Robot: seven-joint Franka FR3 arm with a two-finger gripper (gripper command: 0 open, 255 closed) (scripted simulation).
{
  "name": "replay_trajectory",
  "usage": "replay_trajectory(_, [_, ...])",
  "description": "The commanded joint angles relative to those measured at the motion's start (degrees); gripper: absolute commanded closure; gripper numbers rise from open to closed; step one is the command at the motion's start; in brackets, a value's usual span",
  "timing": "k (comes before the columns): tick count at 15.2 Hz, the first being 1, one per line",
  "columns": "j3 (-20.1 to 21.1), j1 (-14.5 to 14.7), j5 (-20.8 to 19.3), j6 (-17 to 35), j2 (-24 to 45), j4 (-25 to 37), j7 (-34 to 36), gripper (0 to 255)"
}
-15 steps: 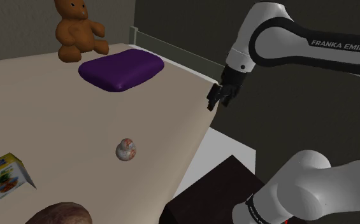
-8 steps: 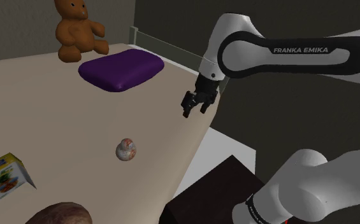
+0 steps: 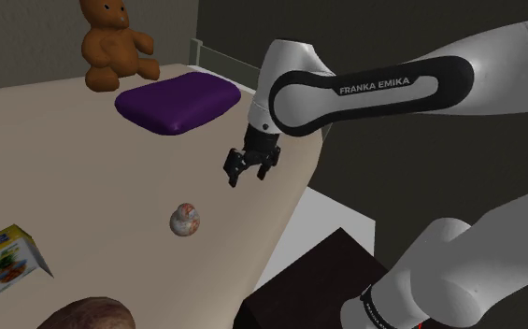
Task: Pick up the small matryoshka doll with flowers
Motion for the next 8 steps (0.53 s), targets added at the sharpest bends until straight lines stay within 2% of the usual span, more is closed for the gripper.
replay_trajectory(1, [1.5, 0.7, 0.1, 1.8, 3.8, 2.2, 2.0, 0])
replay_trajectory(8, [5.0, 3.1, -2.1, 7.0, 17.8, 11.3, 8.5, 0])
